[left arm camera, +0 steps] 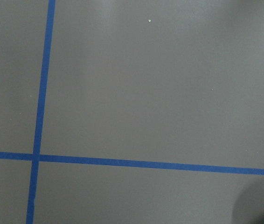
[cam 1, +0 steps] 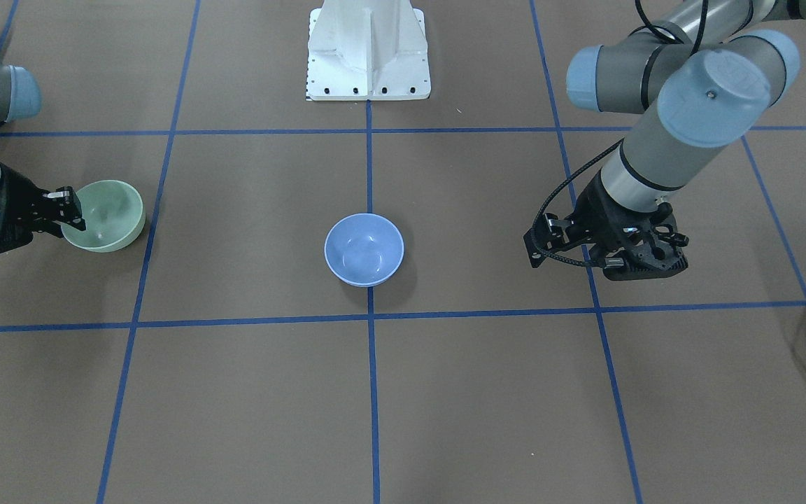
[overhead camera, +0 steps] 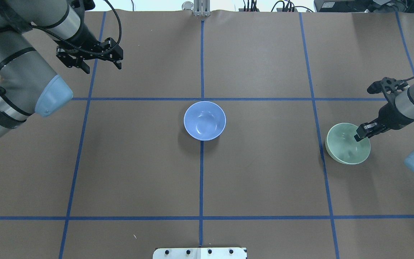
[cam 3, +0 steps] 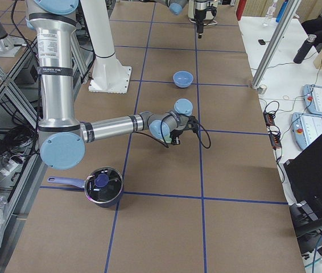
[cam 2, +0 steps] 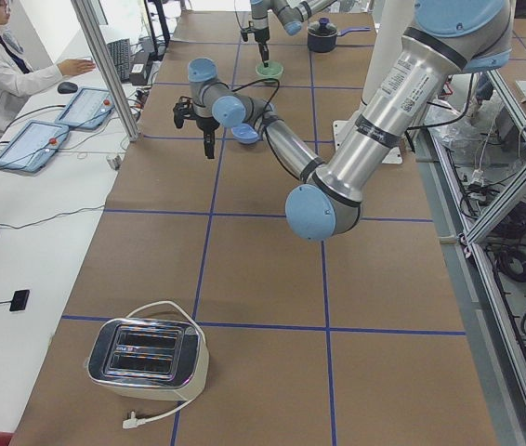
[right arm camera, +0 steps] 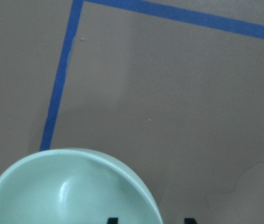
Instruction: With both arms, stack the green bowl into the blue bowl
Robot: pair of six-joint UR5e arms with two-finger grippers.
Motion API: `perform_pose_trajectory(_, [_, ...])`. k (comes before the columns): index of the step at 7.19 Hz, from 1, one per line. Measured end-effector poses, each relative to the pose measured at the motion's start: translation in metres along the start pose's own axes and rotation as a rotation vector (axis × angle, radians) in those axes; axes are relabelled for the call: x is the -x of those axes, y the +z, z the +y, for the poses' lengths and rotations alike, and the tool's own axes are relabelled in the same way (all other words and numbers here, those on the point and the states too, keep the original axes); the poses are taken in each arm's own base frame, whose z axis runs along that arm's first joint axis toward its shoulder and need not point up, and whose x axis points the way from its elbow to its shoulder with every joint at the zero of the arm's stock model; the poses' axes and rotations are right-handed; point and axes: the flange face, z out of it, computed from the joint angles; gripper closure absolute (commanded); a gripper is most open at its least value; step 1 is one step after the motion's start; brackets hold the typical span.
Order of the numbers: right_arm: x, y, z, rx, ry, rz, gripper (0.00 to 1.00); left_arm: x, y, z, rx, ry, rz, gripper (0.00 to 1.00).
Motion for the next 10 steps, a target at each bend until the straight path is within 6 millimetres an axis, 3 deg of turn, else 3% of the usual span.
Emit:
perform_pose_trajectory(1, [0.000, 0.002, 0.000, 0.003, 0.001, 0.001, 0.93, 0.000, 0.000, 0.000, -0.001, 0.000, 0.000, 0.03])
perform_pose_trajectory(2, [0.000, 0.002, 0.000, 0.003, 0.001, 0.002, 0.99, 0.001, -0.001, -0.001, -0.001, -0.001, 0.000, 0.03])
perform_pose_trajectory(7, [0.017, -0.011, -0.009, -0.022, -0.023, -0.022, 1.00, 0.004, -0.001, -0.003, -0.005, 0.001, -0.004, 0.03])
perform_pose_trajectory(9, [0.034, -0.031, -0.033, -0.060, 0.001, -0.042, 1.00, 0.029, -0.005, -0.013, -0.015, 0.031, -0.020, 0.03])
perform_pose_trajectory(10, [0.057, -0.045, -0.054, -0.078, 0.043, -0.058, 1.00, 0.049, -0.008, -0.019, -0.020, 0.055, -0.034, 0.03])
